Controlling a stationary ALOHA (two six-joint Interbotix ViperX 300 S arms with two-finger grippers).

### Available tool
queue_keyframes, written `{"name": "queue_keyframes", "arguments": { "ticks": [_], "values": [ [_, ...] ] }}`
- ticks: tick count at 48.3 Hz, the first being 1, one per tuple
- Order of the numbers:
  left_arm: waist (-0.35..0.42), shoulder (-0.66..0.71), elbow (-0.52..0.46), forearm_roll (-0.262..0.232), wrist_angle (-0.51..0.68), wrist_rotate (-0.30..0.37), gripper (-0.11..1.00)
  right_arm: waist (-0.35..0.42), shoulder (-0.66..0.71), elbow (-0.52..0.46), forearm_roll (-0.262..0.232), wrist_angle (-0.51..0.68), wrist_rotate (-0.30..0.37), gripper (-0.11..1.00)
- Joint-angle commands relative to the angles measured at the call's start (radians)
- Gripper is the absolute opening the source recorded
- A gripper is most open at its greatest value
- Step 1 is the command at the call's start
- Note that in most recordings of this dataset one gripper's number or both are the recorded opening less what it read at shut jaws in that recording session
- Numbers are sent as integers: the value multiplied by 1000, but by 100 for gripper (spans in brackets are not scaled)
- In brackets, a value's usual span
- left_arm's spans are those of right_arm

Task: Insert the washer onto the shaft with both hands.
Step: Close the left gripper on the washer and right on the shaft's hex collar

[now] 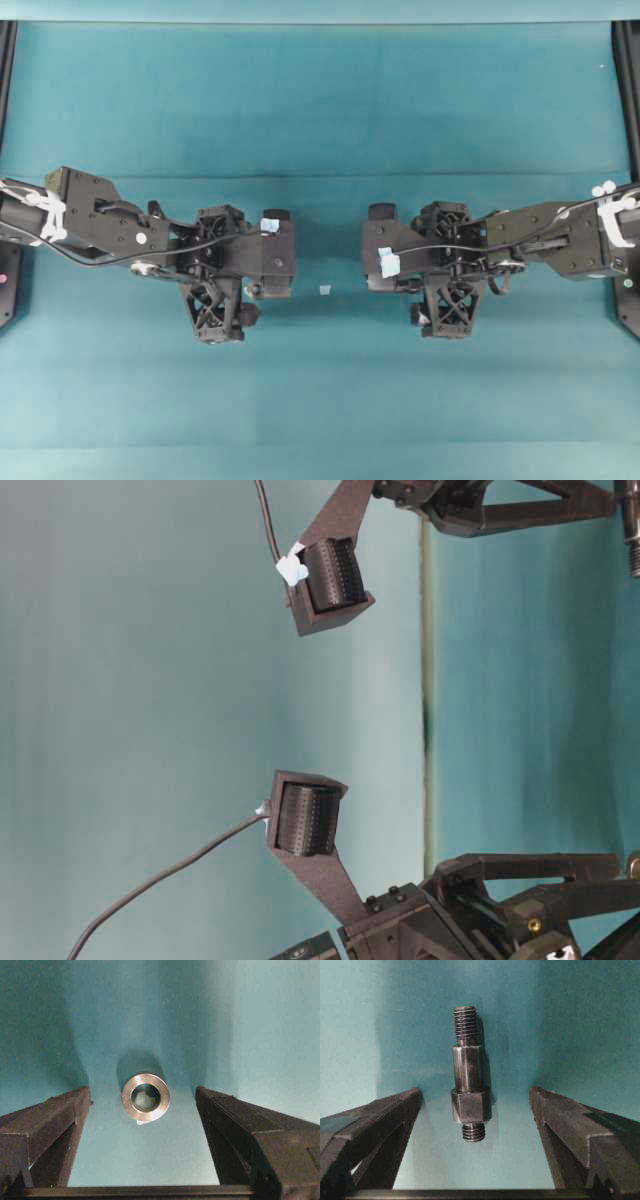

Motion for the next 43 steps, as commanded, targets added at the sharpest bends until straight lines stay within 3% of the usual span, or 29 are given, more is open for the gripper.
{"name": "queue_keyframes", "arguments": {
  "ticks": [1,11,27,35,43],
  "values": [
    [-3,-6,-8,2,-5,-2,89,2,-5,-9,-2,-5,-8,93],
    [-5,-6,-8,0,-5,0,82,2,-5,-11,-2,-2,-6,84],
    [-15,-6,-8,0,0,2,38,-3,11,-14,-2,-5,-8,39],
    [-15,-6,-11,0,0,5,37,-3,21,-14,-2,-5,-8,22],
    [-17,-6,-15,0,2,5,37,-6,21,-14,-2,-5,-8,13]
  ]
}}
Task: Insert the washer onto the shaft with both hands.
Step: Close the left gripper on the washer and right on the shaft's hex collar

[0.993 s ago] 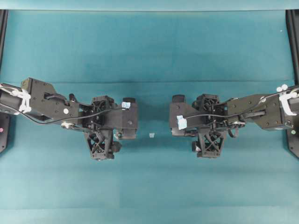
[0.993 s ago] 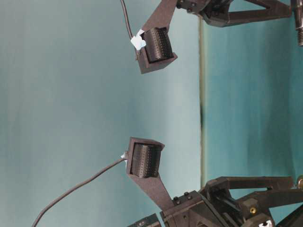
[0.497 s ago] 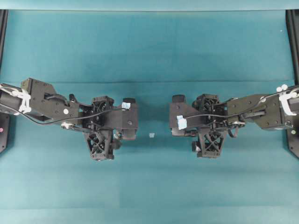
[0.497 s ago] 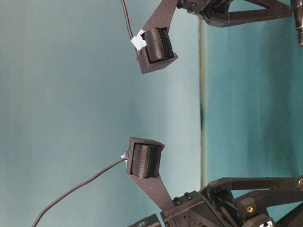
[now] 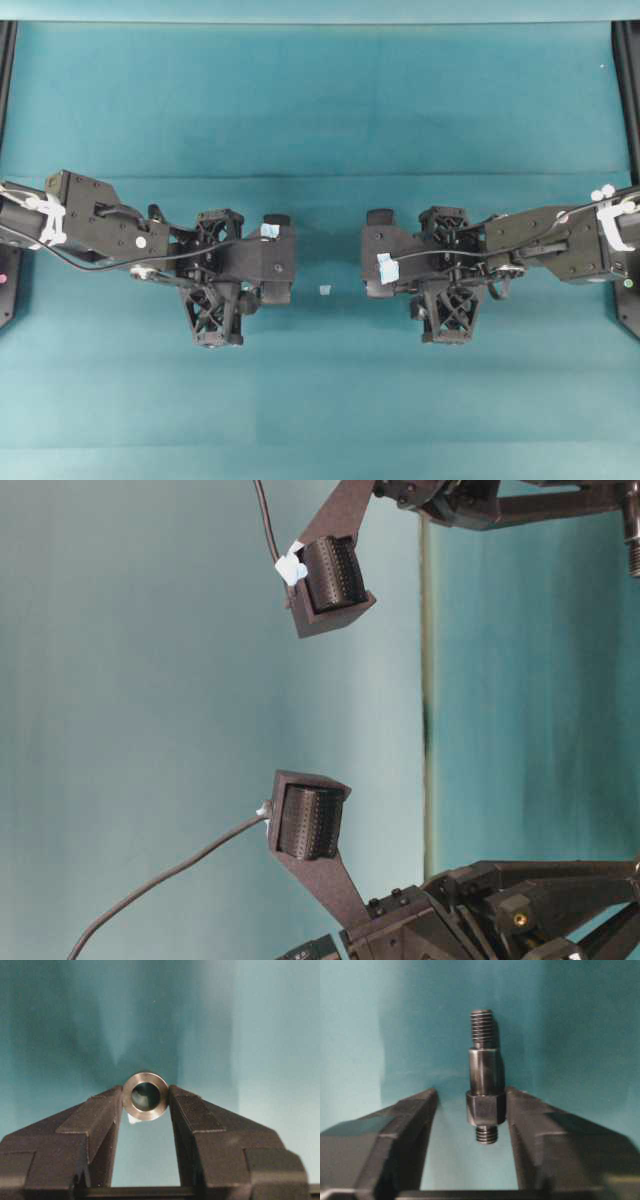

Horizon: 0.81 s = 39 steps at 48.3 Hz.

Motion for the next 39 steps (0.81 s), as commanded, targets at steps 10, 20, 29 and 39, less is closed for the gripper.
{"name": "queue_keyframes", "arguments": {
  "ticks": [10,20,29,39],
  "values": [
    [-9,-6,-14,2,-3,3,37,-23,12,-6,-5,-2,-8,7],
    [-9,-8,-14,2,-3,5,37,-35,12,-6,-3,-2,-11,5],
    [-9,-11,-14,2,-3,11,37,-41,12,-3,-5,-2,-40,2],
    [-9,-12,-14,2,-3,12,37,-41,12,-2,-3,3,-81,1]
  ]
}}
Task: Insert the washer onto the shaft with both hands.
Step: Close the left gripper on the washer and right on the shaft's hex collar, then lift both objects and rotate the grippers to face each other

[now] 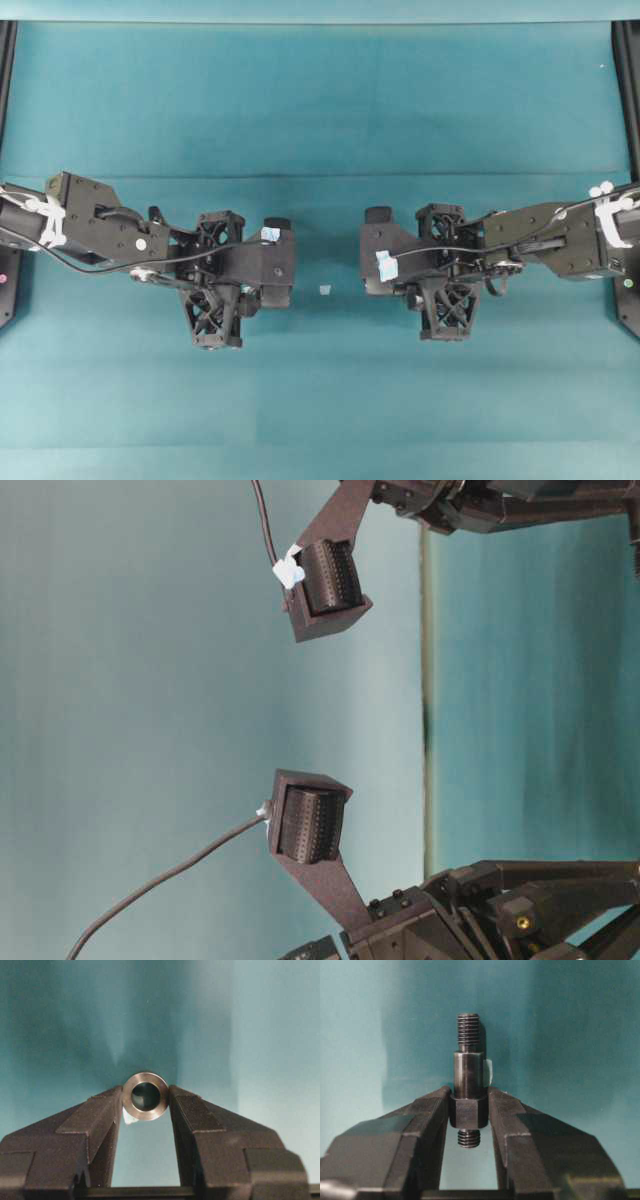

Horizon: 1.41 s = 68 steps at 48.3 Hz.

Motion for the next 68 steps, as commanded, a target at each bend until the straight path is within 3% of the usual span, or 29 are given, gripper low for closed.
{"name": "queue_keyframes", "arguments": {
  "ticks": [1,22,53,60,68],
  "values": [
    [-3,-14,-14,3,-3,2,37,-29,9,0,-3,3,-20,1],
    [-3,-14,-14,2,-3,3,37,-34,9,2,35,21,0,1],
    [-3,-14,-18,2,-3,2,37,-41,9,2,35,6,23,0],
    [-3,-20,-9,2,-8,2,37,-41,2,5,35,-31,34,0],
    [0,-86,40,3,-81,0,37,-41,-35,29,35,-153,87,0]
  ]
}}
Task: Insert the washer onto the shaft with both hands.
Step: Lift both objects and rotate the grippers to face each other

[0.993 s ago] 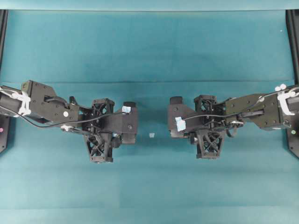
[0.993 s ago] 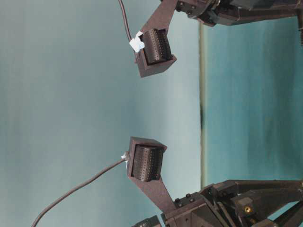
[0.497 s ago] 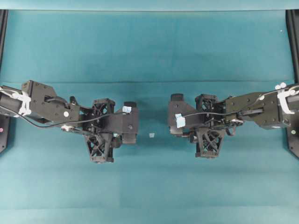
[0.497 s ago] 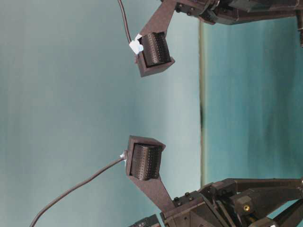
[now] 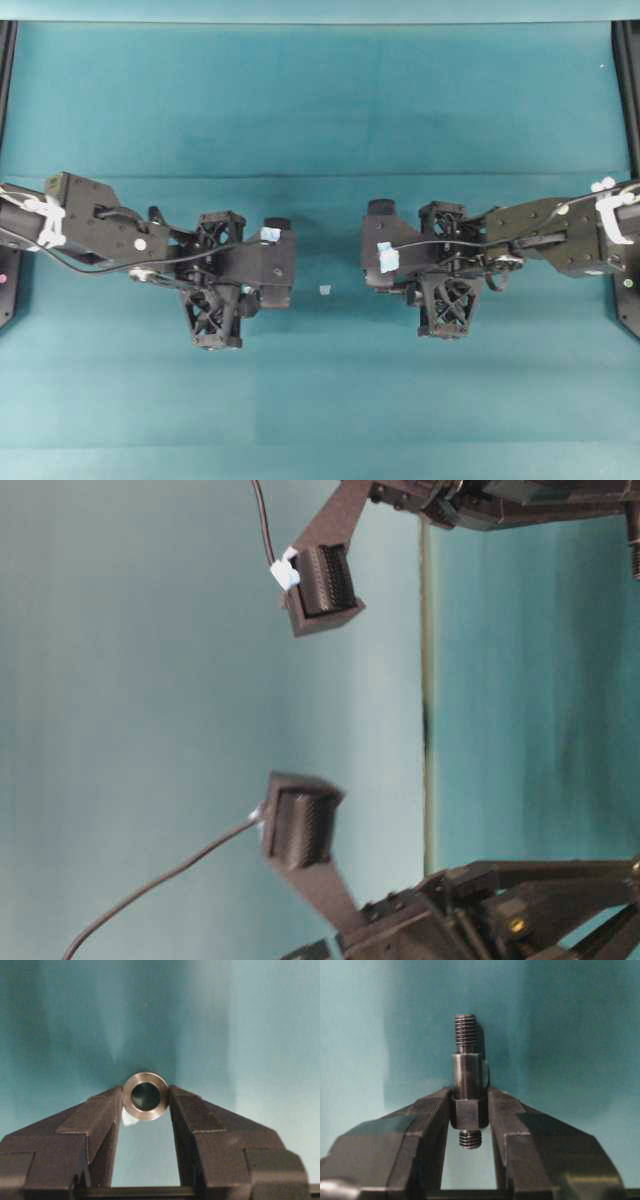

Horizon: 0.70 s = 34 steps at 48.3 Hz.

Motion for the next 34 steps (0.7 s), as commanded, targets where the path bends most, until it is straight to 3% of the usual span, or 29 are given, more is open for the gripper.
{"name": "queue_keyframes", "arguments": {
  "ticks": [1,17,34],
  "values": [
    [2,-60,23,3,-60,-2,37,-21,-26,12,-6,-83,37,0],
    [5,-195,176,2,-336,-12,37,-2,-87,106,-6,-310,84,0],
    [5,-222,213,2,-540,-14,37,66,-123,193,-11,-554,84,0]
  ]
}}
